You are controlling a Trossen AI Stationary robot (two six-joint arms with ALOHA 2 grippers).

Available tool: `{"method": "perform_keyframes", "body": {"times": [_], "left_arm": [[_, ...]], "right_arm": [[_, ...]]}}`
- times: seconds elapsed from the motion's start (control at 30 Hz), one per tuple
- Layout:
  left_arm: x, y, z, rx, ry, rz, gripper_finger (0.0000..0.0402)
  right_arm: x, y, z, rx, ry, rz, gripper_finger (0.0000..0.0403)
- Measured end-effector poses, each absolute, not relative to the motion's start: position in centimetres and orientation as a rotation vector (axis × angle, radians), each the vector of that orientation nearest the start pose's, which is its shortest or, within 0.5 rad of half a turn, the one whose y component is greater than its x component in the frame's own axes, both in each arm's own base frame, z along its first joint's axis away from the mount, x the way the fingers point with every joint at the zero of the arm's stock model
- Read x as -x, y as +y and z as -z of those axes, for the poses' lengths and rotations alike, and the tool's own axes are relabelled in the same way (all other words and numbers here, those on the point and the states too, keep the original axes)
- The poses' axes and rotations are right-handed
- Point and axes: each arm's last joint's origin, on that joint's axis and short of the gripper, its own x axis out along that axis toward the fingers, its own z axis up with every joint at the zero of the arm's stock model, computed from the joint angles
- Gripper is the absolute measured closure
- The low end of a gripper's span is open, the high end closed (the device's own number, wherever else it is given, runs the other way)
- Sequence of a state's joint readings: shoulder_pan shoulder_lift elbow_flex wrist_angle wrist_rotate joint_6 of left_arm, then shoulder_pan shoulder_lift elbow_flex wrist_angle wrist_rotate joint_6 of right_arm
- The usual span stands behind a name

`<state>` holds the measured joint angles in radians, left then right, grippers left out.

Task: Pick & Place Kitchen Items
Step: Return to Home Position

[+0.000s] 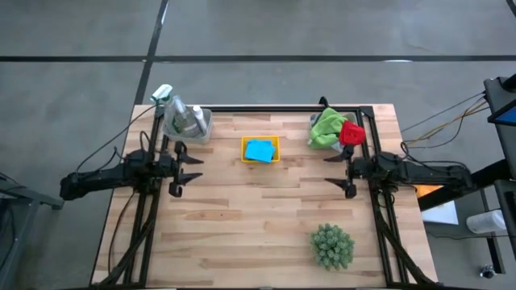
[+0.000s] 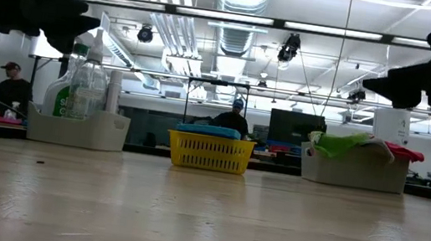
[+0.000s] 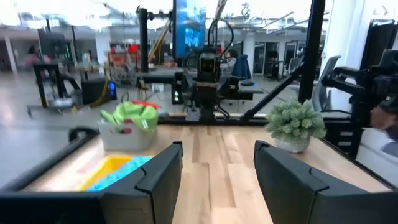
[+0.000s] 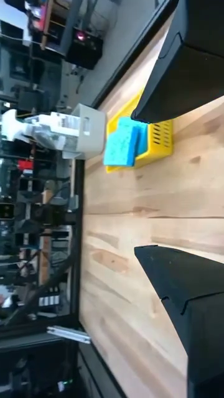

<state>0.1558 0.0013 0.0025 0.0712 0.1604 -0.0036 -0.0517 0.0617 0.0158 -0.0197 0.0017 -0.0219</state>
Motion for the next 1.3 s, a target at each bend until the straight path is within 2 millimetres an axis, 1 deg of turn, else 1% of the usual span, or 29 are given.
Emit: {"method": "perform_keyframes", "body": {"times": [0.07,0.5,1.3], "left_arm": [[-9.67,1.05,-16.92,0.022,-0.052,0.005,0.0201],[-9.69,1.06,-16.82,0.02,-0.042,0.002,0.0201],[-9.69,1.06,-16.81,0.02,-0.042,0.002,0.0201]], "right_arm": [[-10.17,-0.53,-16.04,0.021,0.087,0.053,0.0073],[-10.69,-0.57,-15.41,-0.008,0.181,0.056,0.0073],[-10.87,-0.58,-15.25,-0.009,0.206,0.056,0.0073]]}}
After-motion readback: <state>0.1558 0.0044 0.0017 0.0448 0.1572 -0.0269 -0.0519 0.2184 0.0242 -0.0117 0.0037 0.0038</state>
